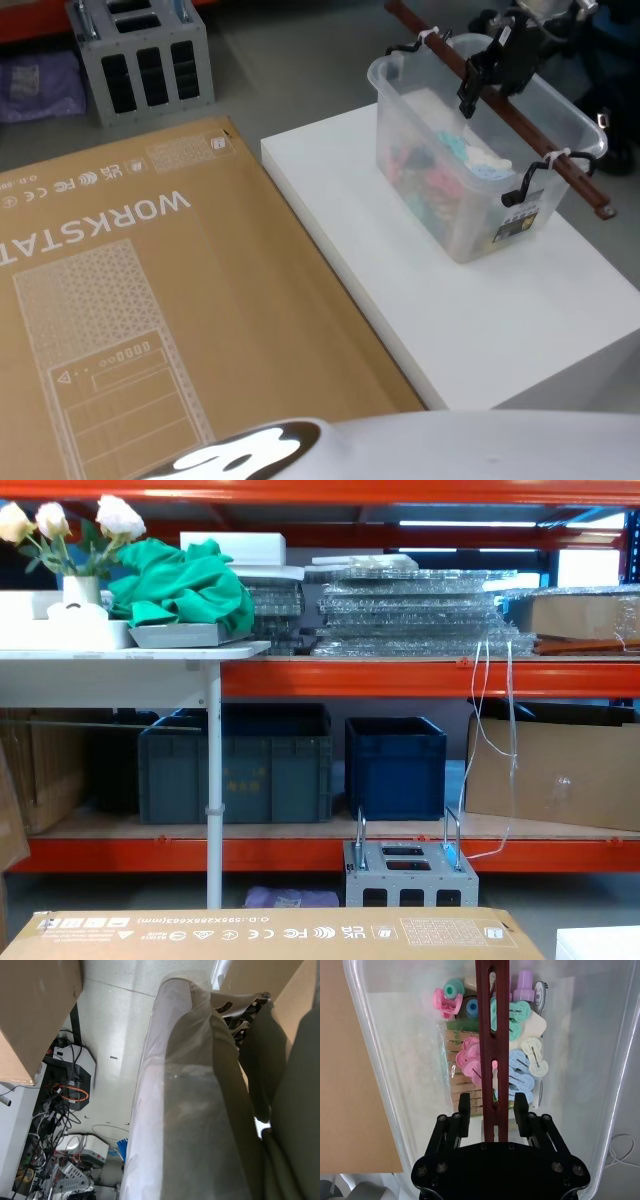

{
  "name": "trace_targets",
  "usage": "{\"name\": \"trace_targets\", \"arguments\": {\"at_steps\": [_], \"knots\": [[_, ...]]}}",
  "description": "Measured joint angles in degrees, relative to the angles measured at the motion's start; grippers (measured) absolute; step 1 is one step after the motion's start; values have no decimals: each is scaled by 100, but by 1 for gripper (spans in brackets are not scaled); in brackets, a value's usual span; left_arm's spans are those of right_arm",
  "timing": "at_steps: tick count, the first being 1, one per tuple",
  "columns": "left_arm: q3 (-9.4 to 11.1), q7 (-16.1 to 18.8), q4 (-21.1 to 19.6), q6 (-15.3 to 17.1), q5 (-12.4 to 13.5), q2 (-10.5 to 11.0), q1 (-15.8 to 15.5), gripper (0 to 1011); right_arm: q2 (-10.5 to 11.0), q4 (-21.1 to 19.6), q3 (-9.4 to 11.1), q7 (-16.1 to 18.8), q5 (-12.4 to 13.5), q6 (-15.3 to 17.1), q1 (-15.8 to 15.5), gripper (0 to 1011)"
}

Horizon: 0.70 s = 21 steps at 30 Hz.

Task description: Use one hand to grasp the basket and place it at the designated location.

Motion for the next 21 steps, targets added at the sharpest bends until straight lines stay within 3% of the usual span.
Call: {"name": "trace_targets", "arguments": {"at_steps": [7, 10, 21], "knots": [[0, 0, 0, 0, 0, 0, 0, 0, -24, 17, 18, -19, -24, 12, 27, 379], [0, 0, 0, 0, 0, 0, 0, 0, -27, 11, 24, -24, -29, 12, 31, 241], [0, 0, 0, 0, 0, 0, 0, 0, -65, 31, 17, -32, -57, -36, 43, 234]]}}
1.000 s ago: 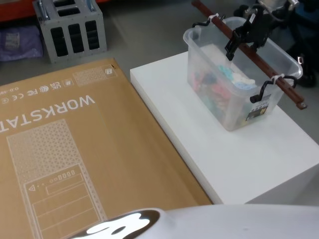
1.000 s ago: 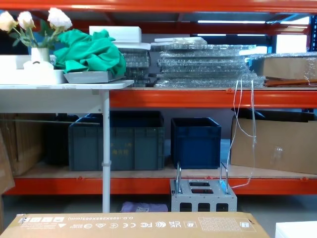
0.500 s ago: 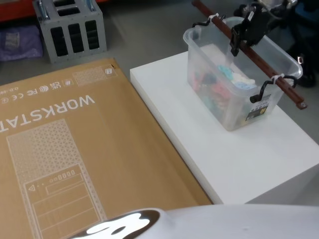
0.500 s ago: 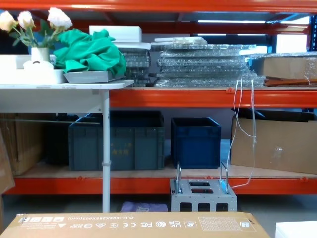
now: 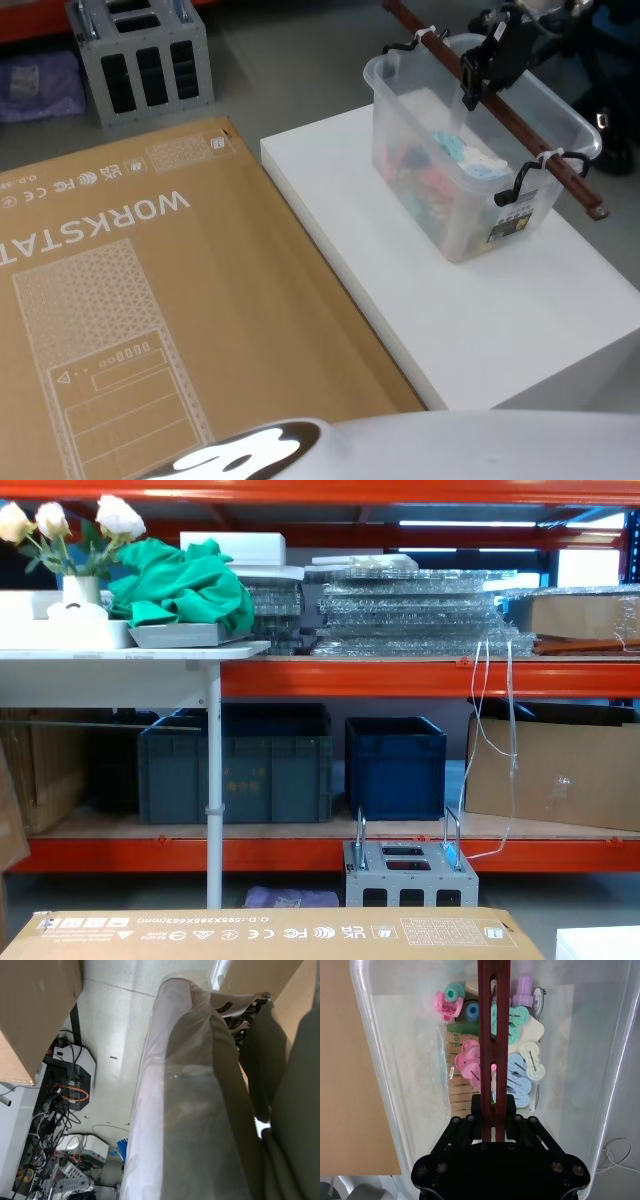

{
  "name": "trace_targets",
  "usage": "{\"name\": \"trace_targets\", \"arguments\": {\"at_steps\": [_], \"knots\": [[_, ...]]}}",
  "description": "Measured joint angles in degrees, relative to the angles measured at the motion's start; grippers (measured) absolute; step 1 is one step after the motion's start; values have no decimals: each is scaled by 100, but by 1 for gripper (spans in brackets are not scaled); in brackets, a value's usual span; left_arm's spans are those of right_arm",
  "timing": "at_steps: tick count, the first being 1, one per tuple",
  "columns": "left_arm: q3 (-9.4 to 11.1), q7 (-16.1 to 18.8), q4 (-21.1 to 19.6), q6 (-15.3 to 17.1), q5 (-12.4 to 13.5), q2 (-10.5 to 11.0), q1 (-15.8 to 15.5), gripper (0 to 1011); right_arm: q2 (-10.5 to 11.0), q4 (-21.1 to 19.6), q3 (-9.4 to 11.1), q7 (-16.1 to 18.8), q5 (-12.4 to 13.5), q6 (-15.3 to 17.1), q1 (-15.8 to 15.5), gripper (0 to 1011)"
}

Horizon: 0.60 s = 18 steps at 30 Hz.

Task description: Use one hand to grasp the basket and place it at the designated location.

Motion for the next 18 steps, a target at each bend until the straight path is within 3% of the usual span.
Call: {"name": "trace_targets", "arguments": {"at_steps": [18], "knots": [[0, 0, 0, 0, 0, 0, 0, 0, -14, 11, -18, 18, 2, -45, 19, 234]]}}
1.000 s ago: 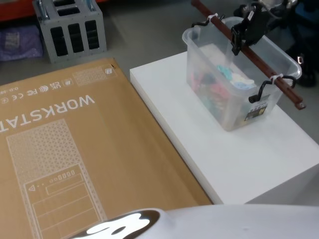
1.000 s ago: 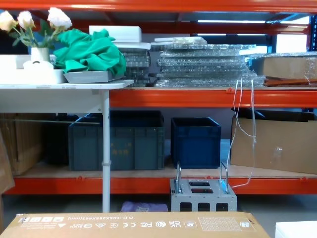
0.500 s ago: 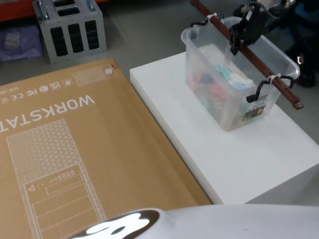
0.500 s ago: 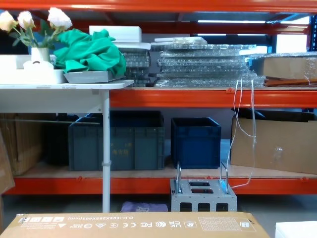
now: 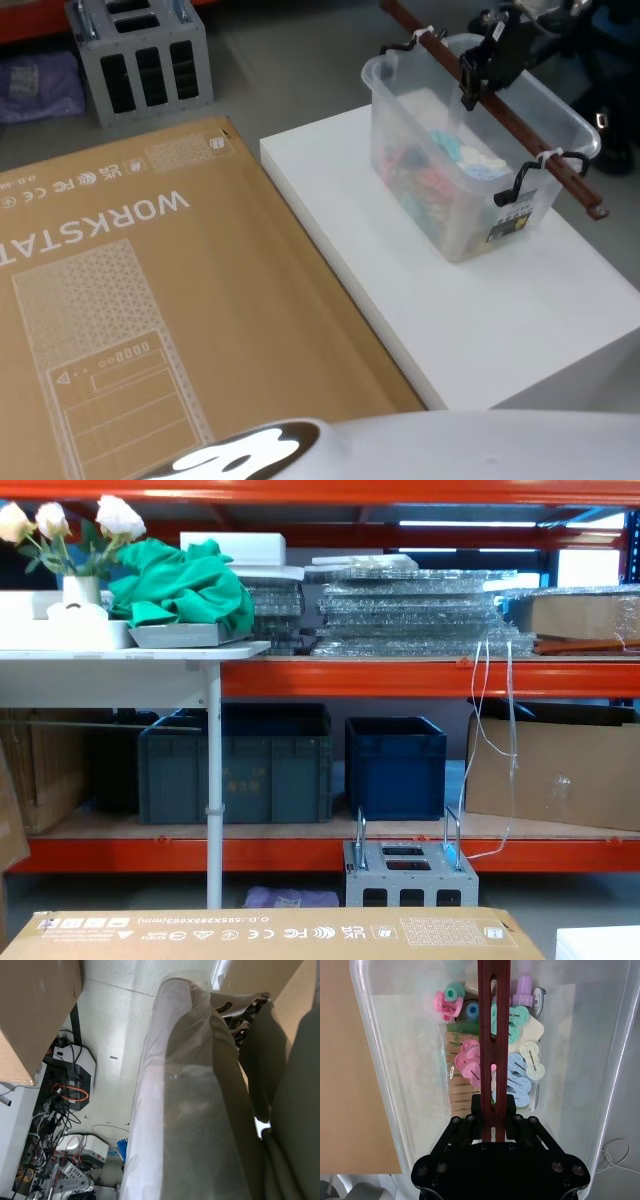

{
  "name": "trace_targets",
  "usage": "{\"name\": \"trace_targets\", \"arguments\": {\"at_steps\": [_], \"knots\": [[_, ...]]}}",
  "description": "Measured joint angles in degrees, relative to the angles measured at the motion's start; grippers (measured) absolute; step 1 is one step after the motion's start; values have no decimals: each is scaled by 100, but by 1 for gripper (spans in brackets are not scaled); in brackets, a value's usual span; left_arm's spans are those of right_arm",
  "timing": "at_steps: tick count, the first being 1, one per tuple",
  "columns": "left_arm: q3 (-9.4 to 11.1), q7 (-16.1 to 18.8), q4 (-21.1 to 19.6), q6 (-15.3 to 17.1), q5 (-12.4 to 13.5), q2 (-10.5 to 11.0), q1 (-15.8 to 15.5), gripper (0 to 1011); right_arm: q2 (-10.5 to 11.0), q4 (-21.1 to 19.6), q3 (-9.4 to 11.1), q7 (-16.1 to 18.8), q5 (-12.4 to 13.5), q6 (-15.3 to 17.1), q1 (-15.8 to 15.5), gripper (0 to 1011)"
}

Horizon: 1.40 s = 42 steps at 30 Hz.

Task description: Use one hand to grasp the basket and place it at the designated location.

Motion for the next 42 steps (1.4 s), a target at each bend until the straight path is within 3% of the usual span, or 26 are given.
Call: {"name": "trace_targets", "arguments": {"at_steps": [29, 42], "knots": [[0, 0, 0, 0, 0, 0, 0, 0, 324, -1046, 173, -87, -196, 1, 419, 234], [0, 0, 0, 0, 0, 0, 0, 0, 223, -1454, 177, -159, -330, -251, 624, 234]]}}
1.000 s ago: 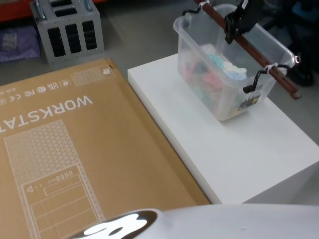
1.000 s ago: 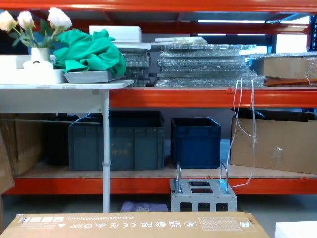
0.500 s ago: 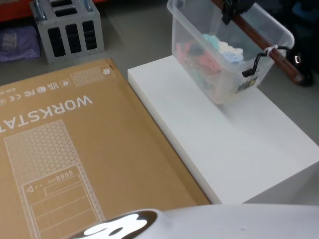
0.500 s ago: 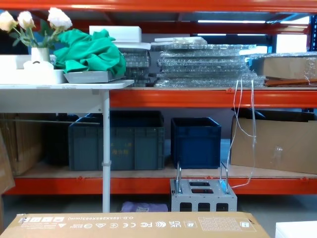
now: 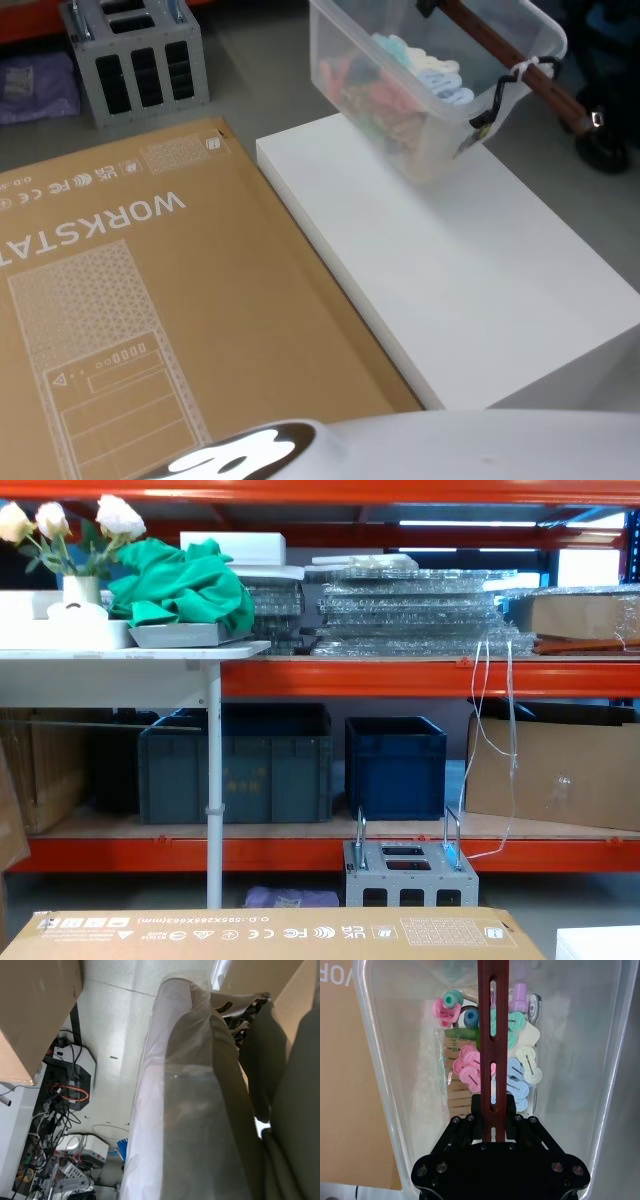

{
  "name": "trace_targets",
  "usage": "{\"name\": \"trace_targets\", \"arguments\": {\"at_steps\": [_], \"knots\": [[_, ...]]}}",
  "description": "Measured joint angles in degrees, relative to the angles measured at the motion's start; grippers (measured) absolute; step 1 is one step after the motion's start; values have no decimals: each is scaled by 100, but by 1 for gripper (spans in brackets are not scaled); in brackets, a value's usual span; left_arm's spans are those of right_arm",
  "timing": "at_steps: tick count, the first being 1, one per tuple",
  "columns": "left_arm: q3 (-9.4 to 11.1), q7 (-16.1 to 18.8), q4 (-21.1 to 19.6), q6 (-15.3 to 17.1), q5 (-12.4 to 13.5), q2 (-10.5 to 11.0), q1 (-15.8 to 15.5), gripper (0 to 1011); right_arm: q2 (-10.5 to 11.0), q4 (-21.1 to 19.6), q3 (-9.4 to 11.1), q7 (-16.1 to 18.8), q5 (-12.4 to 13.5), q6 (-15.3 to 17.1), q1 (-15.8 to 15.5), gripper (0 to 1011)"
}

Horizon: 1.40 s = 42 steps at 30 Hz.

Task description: Use one hand to grasp the basket and place it at the designated location.

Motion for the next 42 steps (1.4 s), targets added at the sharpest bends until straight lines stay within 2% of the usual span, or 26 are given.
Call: {"name": "trace_targets", "arguments": {"at_steps": [9, 25, 42], "knots": [[0, 0, 0, 0, 0, 0, 0, 0, -127, -188, -69, 8, 44, -228, 112, 234], [0, 0, 0, 0, 1, 0, 0, 0, -208, -713, -196, -50, 170, -549, 282, 234], [0, 0, 1, 0, 1, 0, 0, 0, -304, -1408, -461, -19, 334, -1001, 457, 234]]}}
